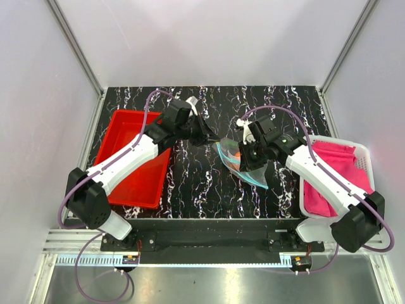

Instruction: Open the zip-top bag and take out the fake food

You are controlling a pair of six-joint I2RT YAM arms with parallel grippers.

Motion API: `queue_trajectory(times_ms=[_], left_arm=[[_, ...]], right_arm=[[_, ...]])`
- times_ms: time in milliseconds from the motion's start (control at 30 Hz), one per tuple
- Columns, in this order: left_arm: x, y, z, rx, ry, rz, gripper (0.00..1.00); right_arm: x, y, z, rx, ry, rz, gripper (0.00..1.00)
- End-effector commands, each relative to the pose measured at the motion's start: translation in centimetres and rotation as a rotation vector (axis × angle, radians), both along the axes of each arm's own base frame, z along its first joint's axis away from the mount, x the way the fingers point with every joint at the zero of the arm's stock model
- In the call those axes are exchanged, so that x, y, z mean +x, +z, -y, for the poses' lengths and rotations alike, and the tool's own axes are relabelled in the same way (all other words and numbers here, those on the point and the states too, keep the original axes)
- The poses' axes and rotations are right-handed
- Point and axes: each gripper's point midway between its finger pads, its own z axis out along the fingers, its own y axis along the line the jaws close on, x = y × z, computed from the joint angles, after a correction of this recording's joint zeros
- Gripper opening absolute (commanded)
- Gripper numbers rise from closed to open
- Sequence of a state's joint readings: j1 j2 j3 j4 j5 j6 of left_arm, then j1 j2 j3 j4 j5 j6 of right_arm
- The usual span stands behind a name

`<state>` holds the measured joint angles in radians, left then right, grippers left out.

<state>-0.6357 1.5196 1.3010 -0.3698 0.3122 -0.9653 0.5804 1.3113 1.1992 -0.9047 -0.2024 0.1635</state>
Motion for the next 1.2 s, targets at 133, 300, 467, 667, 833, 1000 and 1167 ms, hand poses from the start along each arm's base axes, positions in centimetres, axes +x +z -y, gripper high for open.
queue_trajectory(times_ms=[133,300,467,667,833,1000,1167], left_arm=[[1.3,3.3,-0.9,0.056,-0.112,0.128,0.48],[-2.1,4.6,-3.7,0.122,-0.161,0.228,0.63],[-7.4,2.8,-3.8,0.123,-0.184,0.174,0.74],[-10.7,0.5,-1.9,0.134,-0.219,0.087,0.76],[-10.0,-2.0,-1.8,0.21,-0.177,0.059,0.78],[-8.1,-4.3,-1.0,0.283,-0.172,0.036,0.78],[-7.3,-5.7,0.2,0.303,-0.256,0.025,0.63]], right_arm=[[1.0,3.1,-2.2,0.123,-0.075,0.02,0.0],[1.2,4.7,-3.5,0.214,-0.177,-0.045,0.0],[1.1,4.6,-4.1,0.252,-0.257,-0.101,0.0],[0.7,4.0,-3.8,0.264,-0.32,-0.136,0.0],[0.0,4.7,-3.5,0.3,-0.351,-0.14,0.0],[-0.2,5.4,-3.7,0.336,-0.362,-0.14,0.0],[0.3,6.1,-4.0,0.361,-0.378,-0.126,0.0]])
